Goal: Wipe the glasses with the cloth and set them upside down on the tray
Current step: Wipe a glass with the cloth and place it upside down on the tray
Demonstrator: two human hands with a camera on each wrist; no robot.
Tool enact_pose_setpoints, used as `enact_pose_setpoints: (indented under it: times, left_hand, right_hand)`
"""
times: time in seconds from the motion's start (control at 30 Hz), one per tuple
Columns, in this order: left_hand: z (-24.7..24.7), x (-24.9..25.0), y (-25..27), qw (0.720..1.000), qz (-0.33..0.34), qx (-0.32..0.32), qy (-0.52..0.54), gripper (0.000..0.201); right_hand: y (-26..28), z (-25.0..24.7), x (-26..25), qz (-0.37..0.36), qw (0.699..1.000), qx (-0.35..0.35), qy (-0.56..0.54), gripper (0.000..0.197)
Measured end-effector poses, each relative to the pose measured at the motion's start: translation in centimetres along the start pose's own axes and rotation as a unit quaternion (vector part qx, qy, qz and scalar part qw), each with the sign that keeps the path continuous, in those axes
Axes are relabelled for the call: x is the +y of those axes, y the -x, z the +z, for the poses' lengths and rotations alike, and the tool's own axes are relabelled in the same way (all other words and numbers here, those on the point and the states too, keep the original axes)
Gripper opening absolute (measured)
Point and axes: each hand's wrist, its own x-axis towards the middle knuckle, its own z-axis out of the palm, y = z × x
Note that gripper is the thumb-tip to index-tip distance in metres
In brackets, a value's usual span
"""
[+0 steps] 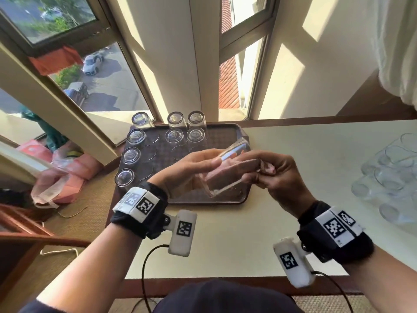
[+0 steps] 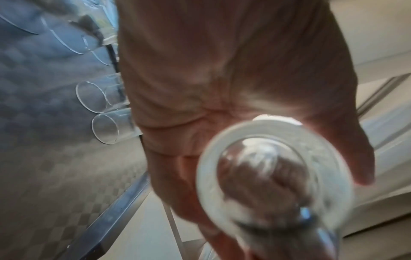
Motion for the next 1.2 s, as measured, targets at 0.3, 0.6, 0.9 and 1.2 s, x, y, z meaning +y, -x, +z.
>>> enact_pose_setpoints:
  times: [0.3, 0.6, 0.9, 1.2]
  left_hand:
    - [1.5, -0.1, 0.2, 0.881, 0.297, 0.174, -0.325, 0.073]
    - [2.1, -0.5, -0.6, 0.976, 0.146, 0.137, 0.088, 0.073]
    - [0.9, -0.4, -0.8, 0.894, 0.312, 0.199, -0.251, 0.085]
    - [0.8, 0.7, 0.6, 0.892, 0.324, 0.174, -0.262, 0.067]
  right_hand:
    - [-1.4, -0.6, -2.1, 0.115, 0.992, -0.025, -0.040, 0.025]
    - [-2.1, -0.2, -2.2, 0.001, 1.000, 0.005, 0.020, 0.036]
    - [-2.5, -0.4, -2.1, 0.060, 0.997, 0.040, -0.024, 0.020]
    - [-2.3, -0.6, -2.4, 0.176, 0.982, -0.037, -0.065, 0.031]
